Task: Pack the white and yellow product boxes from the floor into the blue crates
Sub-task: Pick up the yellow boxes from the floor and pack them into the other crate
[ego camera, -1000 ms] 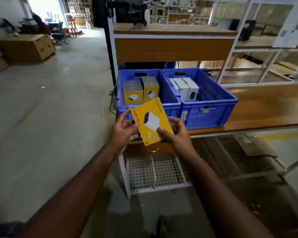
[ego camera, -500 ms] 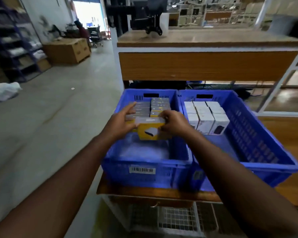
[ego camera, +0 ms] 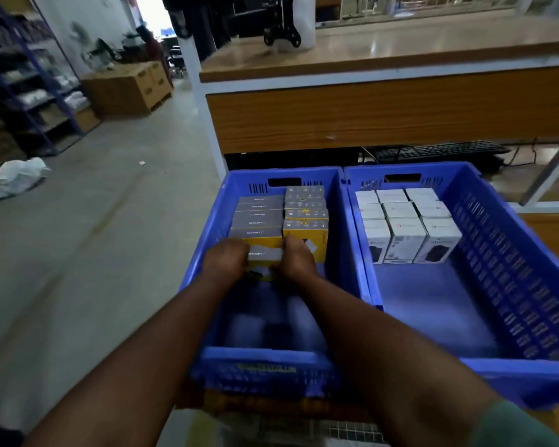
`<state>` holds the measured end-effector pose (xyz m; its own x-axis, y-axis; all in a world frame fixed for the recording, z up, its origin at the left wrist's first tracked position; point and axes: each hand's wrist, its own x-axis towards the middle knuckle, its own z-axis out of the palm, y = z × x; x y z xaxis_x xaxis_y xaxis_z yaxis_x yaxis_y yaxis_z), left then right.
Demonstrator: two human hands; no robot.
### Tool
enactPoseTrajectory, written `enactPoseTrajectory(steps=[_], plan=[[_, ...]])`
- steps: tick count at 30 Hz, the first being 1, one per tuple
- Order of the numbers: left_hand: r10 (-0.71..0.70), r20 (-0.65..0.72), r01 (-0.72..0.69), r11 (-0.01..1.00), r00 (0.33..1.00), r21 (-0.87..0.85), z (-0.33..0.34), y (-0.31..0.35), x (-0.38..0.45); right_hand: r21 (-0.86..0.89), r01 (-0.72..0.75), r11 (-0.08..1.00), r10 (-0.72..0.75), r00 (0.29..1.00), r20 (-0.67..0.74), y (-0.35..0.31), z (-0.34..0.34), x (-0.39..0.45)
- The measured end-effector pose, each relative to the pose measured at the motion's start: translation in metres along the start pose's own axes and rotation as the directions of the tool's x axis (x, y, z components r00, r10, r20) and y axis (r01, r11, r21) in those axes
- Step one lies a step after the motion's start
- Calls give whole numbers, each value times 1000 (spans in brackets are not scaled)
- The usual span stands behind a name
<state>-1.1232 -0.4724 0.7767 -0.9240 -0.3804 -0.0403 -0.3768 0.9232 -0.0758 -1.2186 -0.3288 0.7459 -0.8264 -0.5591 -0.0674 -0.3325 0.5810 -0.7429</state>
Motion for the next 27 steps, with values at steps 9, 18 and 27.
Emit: enactPoseTrajectory(steps=[9, 18, 27], plan=[[44, -69, -32, 985, 997, 171, 6, 4, 33, -236, -111, 965, 124, 991, 42, 7, 8, 16], [62, -130, -57, 997, 990, 42, 14, -10, 54, -223, -151, 963, 149, 988, -28, 0, 19, 29], [88, 26, -90, 993, 996, 71, 32, 2, 64, -309, -175, 935, 187, 982, 6, 7, 30, 34]])
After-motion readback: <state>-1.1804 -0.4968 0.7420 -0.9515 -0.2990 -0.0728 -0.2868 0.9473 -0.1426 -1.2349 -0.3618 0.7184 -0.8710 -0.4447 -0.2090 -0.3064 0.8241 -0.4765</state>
